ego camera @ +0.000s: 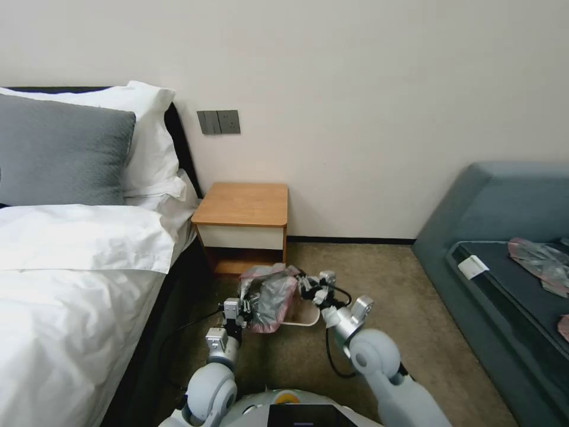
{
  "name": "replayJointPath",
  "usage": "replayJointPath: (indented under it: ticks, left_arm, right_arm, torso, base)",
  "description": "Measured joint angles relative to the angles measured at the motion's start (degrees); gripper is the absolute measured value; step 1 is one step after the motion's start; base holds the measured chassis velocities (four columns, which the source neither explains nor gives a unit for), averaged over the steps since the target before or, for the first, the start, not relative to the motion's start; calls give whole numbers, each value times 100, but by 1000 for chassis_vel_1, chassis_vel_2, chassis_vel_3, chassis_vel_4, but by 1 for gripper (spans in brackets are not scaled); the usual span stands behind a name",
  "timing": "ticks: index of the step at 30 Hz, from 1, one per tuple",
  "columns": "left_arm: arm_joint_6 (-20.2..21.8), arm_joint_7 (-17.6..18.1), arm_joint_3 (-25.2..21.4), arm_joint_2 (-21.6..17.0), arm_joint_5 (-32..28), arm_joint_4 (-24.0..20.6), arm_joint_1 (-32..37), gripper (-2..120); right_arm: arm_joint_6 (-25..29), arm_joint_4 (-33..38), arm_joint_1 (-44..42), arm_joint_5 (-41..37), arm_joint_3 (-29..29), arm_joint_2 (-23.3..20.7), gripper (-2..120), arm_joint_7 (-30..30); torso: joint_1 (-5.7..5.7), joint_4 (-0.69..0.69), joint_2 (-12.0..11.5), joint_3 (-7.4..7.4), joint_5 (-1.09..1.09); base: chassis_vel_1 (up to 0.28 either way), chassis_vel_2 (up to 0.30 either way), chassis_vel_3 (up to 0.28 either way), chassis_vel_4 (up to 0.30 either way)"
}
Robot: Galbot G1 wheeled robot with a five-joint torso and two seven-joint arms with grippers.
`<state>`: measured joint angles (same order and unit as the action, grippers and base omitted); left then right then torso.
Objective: Pick up the garbage bag from the table and place it over the trash can.
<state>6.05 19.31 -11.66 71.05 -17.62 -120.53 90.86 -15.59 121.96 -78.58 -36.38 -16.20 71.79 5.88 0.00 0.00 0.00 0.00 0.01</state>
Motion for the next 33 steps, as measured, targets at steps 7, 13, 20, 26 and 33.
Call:
replayJointPath:
  ticks: [7,13,20,26,33]
  left_arm:
    - [-127,-103,-10,-7,-9,-3,13,5]
    - [-252,-164,-24,13,-126,-3,-10,5]
    - [-375,-278,-216,60,-340,39,-78,5]
    - [-398,-320,-342,71,-394,95,-113,5]
    - [-452,-383,-367,73,-419,96,-103,5]
  right_arm:
    - [-328,-261,511,-251,-168,-251,0,-214]
    - [-761,-355,618,-496,-404,-460,0,-411]
    - [-1355,-206,374,-1252,-763,-607,0,-681]
    - [-1682,-90,274,-1900,-1025,-617,0,-820]
    - [-1973,-84,233,-2242,-1171,-578,9,-867]
  torso:
    - [0,0,0,0,0]
    - [0,0,0,0,0]
    - [0,-1,0,0,0]
    - [0,0,0,0,-1]
    - [0,1,0,0,-1]
  base:
    - [0,0,0,0]
    - [0,0,0,0]
    - [0,0,0,0]
    - [0,0,0,0]
    - [0,0,0,0]
